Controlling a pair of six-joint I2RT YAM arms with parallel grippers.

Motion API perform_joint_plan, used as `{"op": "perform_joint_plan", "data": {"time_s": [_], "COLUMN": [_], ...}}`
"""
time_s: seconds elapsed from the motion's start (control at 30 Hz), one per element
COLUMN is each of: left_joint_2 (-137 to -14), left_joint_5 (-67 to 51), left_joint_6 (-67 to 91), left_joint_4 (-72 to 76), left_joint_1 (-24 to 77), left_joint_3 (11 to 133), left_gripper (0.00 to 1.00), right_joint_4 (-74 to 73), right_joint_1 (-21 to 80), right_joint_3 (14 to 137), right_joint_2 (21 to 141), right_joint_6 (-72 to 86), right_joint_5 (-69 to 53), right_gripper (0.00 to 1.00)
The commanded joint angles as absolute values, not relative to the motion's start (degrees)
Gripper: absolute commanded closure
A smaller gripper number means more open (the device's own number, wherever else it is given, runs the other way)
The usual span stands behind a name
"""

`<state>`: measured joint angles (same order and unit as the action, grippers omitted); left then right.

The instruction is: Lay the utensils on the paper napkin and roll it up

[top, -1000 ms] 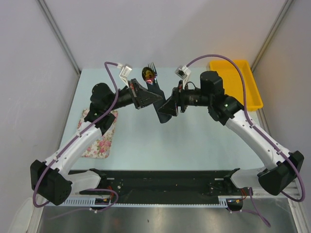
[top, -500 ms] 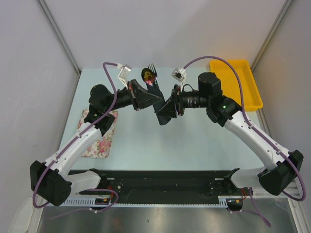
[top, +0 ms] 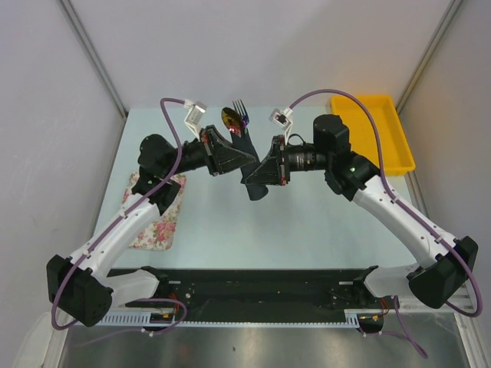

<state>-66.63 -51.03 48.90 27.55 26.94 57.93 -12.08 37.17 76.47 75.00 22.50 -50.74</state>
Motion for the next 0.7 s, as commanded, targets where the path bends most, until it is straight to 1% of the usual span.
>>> {"op": "perform_joint_plan", "data": {"time_s": [0.0, 0.07, 0.1, 0.17, 0.2, 0.23, 0.33, 0.47, 0.57, 0.67], "left_joint_2": [-63.73, -62.85, -62.49, -62.23, -62.05, -62.05, -62.84, -63.72, -64.34, -64.69], "left_joint_5": [-49.84, -49.31, -48.61, -48.78, -48.87, -49.82, -51.76, -53.43, -54.05, -53.79], "left_joint_6": [45.36, 43.52, 42.81, 41.84, 41.84, 42.36, 46.13, 51.84, 55.18, 56.69], "left_joint_4": [25.24, 21.02, 19.35, 16.71, 16.61, 17.66, 22.39, 28.99, 33.65, 35.94], "left_joint_1": [25.32, 24.44, 23.74, 23.47, 23.47, 23.55, 23.82, 24.96, 25.84, 26.28], "left_joint_3": [57.13, 56.60, 56.51, 55.81, 55.55, 54.76, 54.05, 53.53, 52.82, 52.56], "left_gripper": [0.61, 0.48, 0.39, 0.33, 0.25, 0.23, 0.21, 0.23, 0.29, 0.39], "right_joint_4": [-7.21, -6.42, -5.81, -5.01, -4.40, -4.22, -3.60, -4.04, -4.92, -5.36], "right_joint_1": [36.65, 36.12, 35.78, 35.51, 35.59, 35.68, 35.95, 36.12, 36.38, 36.65], "right_joint_3": [77.26, 77.43, 77.52, 77.78, 77.87, 77.96, 77.96, 77.87, 77.87, 77.70], "right_joint_2": [74.44, 74.27, 74.18, 74.09, 74.00, 74.00, 74.18, 74.35, 74.44, 74.53], "right_joint_6": [25.74, 26.54, 27.15, 27.68, 27.95, 28.38, 28.65, 28.04, 26.81, 25.93], "right_joint_5": [-52.21, -52.38, -52.47, -52.47, -52.56, -52.65, -52.82, -52.38, -52.12, -51.94], "right_gripper": [1.00, 1.00, 1.00, 1.00, 1.00, 1.00, 1.00, 1.00, 1.00, 1.00]}}
